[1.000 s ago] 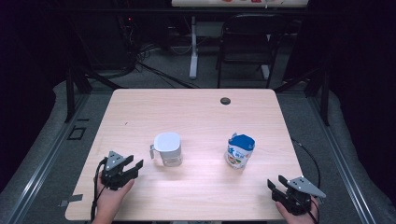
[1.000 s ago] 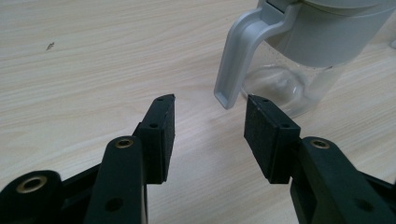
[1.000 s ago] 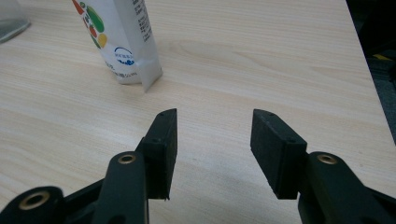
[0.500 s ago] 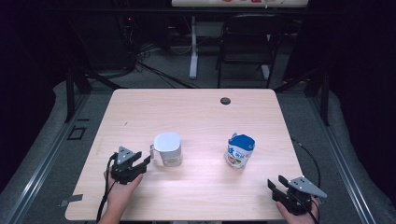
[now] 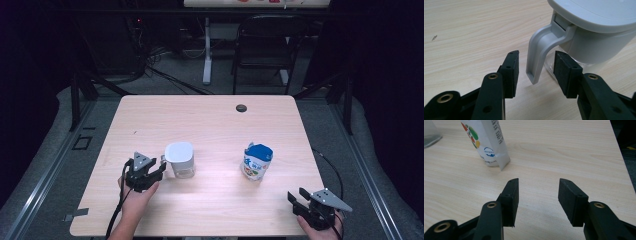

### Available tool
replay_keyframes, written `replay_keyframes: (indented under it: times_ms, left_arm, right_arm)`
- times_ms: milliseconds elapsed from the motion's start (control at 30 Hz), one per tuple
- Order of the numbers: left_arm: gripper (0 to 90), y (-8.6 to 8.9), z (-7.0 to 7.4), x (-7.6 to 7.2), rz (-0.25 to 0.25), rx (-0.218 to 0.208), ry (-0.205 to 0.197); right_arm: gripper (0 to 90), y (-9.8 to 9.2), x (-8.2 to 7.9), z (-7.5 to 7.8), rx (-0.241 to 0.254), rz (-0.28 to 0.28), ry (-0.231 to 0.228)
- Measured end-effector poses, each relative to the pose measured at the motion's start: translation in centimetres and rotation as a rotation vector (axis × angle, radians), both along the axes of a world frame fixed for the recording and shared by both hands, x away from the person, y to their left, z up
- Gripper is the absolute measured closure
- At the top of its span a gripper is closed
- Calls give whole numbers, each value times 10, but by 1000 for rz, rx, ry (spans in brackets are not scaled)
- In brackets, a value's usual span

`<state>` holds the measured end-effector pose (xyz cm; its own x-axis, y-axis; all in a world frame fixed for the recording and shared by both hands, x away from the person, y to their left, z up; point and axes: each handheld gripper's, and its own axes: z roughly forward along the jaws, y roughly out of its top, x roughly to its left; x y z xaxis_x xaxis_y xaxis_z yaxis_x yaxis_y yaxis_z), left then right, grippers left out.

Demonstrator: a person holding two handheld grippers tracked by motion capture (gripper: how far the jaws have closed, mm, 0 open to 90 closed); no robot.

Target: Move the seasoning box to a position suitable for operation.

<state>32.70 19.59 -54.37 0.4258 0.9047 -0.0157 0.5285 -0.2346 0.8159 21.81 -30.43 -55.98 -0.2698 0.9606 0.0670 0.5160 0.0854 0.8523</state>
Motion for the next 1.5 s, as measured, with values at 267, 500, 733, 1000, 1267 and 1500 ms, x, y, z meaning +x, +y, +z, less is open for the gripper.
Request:
replay_keyframes:
  times_ms: [267, 500, 733, 1000, 1267, 1500]
  left_arm:
    - [610, -6, -3, 9, 7, 14, 4]
    - [645, -9, -7, 12, 13, 21, 10]
    - [712, -12, -8, 13, 26, 23, 6]
    - [743, -11, -8, 12, 25, 46, 0]
    - [745, -11, -8, 11, 16, 57, -4]
    - [747, -12, -8, 9, -1, 59, -3]
  right_arm:
    - [511, 0, 1, 0, 2, 3, -1]
    - [511, -1, 1, 0, -2, 5, 2]
    - [511, 0, 2, -1, 3, 6, 4]
    - [511, 0, 3, -2, 3, 5, 4]
    - [511, -1, 3, -2, -1, 3, 6]
    - [511, -1, 3, -2, 3, 2, 6]
